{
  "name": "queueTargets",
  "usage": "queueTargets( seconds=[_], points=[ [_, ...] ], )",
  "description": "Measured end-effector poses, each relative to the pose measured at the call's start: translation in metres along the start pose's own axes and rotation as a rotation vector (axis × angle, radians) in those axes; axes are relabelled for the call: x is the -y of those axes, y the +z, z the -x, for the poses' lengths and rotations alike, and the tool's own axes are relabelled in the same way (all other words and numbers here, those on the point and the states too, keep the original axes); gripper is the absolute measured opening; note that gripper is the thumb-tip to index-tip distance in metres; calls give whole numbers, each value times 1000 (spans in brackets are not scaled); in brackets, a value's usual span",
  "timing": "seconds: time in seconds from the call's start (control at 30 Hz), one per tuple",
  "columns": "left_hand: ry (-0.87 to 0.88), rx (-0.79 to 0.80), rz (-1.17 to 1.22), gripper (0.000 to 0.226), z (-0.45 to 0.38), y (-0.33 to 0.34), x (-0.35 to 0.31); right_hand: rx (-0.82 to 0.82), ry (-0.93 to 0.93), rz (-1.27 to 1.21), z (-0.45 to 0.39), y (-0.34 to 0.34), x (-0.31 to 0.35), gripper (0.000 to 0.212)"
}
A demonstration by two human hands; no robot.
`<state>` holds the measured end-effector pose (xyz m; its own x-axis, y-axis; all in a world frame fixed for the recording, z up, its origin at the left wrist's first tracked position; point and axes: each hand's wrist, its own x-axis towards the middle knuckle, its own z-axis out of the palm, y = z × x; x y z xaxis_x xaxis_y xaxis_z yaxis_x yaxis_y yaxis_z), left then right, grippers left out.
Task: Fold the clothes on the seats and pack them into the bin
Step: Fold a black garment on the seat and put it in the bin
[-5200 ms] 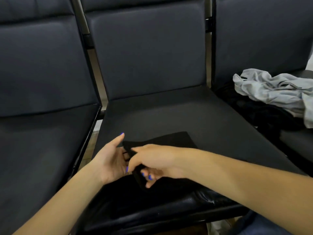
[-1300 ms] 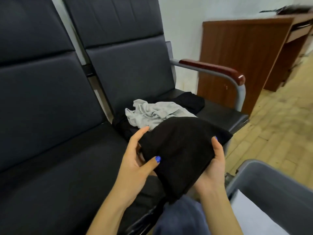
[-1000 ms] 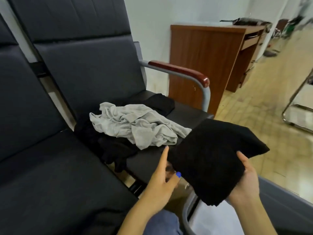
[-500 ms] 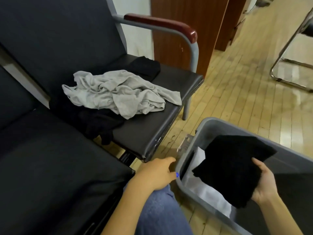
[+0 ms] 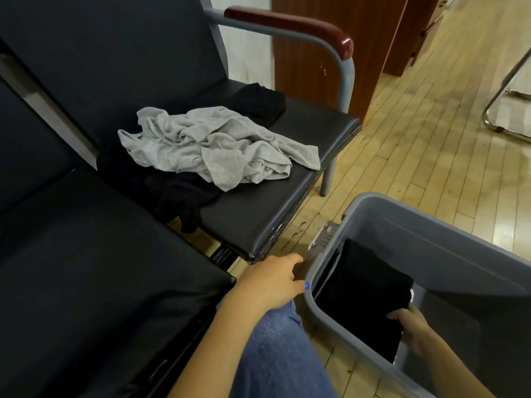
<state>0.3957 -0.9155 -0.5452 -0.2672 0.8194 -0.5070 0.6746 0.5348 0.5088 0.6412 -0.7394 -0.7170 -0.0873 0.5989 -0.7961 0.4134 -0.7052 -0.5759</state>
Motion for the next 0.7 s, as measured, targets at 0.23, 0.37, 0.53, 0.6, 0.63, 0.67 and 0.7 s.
queueTargets(
  seconds=[0.23,0.37,0.53,0.6,0.63,0.67,0.7],
  points=[
    [-1,0,23,52,5,0,1,-319,-169,386,10,14,11,67],
    [58,-185,183,35,13,-2,-1,-366,-655,650,36,52,56,53],
    [203,-810,855,29,63,-29,18,-106,-1162,658,85,121,162,39],
    [192,-962,904,29,87,-44,43,7,-1305,679,109,154,203,38],
    [183,-1014,910,28,98,-51,56,55,-1368,702,119,173,220,38],
    [173,-1062,908,28,109,-58,68,100,-1430,730,128,194,236,38],
    [151,-1109,908,29,120,-65,79,137,-1477,756,136,216,250,39]
  ],
)
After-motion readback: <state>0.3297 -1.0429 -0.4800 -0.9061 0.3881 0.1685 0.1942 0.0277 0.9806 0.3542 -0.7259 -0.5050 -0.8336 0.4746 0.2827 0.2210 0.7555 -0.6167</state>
